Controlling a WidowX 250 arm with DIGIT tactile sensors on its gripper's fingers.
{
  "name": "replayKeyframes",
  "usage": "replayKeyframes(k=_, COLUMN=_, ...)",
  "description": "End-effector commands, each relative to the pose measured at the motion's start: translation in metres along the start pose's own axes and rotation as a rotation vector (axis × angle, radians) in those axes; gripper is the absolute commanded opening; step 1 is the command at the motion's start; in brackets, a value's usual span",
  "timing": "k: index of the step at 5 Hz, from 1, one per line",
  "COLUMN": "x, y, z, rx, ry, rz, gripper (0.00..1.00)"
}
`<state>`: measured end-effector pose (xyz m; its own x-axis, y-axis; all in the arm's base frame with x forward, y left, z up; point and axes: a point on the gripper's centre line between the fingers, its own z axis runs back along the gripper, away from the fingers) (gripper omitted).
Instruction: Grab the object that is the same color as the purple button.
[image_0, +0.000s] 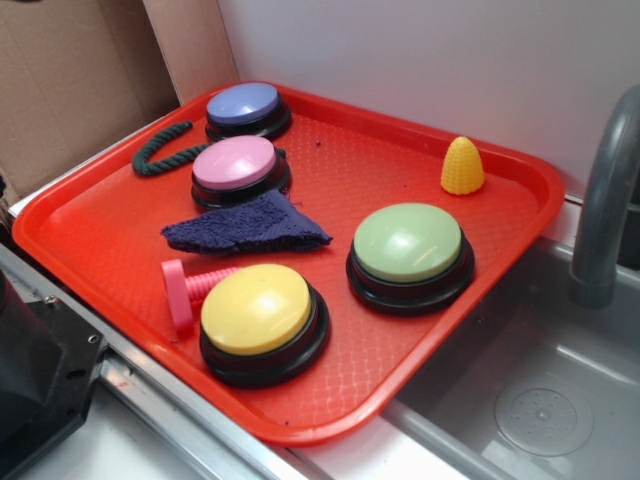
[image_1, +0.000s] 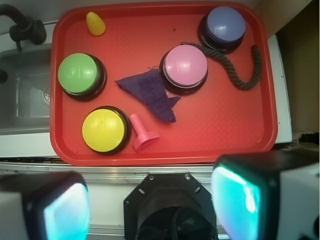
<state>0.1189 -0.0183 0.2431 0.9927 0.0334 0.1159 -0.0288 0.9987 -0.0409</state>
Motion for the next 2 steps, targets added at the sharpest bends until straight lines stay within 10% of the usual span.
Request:
replayKeyframes(k=1, x=0.000, y=0.000, z=0.000, rx=0.000, ry=0.000, rz=0.000, gripper=1.00)
replayKeyframes(k=2, x=0.003, y=0.011, z=-0.018, rx=-0.011, ry=-0.012, rz=0.132, gripper=1.00)
